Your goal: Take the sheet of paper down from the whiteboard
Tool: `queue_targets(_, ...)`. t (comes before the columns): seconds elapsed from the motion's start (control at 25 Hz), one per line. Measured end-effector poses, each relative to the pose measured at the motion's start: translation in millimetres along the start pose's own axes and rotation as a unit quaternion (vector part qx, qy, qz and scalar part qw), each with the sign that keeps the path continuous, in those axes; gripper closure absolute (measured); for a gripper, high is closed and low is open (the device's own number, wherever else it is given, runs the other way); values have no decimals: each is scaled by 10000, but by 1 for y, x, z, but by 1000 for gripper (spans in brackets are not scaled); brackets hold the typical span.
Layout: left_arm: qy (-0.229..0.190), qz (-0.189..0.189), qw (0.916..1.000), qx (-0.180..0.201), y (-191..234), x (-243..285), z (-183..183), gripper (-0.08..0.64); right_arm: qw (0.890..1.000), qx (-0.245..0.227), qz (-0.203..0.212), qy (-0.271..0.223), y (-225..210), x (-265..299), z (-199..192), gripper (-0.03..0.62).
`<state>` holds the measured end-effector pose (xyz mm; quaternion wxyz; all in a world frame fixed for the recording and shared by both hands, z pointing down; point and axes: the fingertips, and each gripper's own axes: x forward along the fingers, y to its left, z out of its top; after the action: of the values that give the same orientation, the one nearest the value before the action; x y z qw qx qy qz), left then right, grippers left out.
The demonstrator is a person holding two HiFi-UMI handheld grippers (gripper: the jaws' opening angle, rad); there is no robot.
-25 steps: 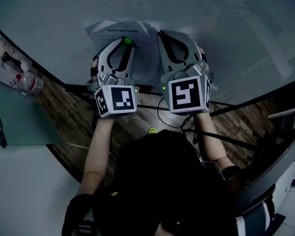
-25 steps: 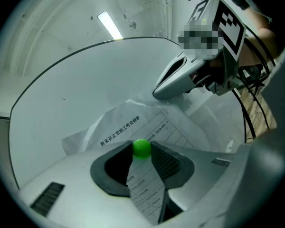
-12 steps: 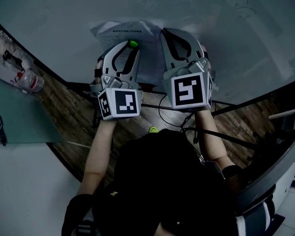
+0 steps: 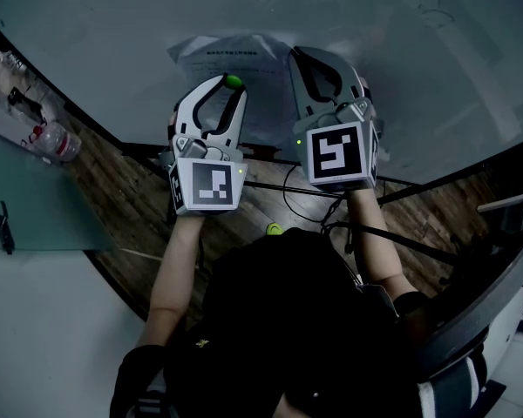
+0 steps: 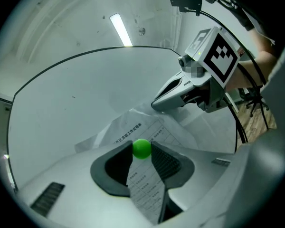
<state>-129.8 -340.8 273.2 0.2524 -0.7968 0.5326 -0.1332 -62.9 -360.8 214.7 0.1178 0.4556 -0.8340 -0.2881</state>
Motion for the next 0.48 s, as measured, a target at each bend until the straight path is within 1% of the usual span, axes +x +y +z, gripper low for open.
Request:
queue_targets(0.16, 16, -32, 9999, -112, 2, -4, -3, 436, 10000, 64, -11, 7, 2, -1, -1, 580)
queue_targets(0.48, 71, -110, 9997, -198, 3, -15, -5, 436, 9998, 178, -7, 58, 1, 0, -1, 580)
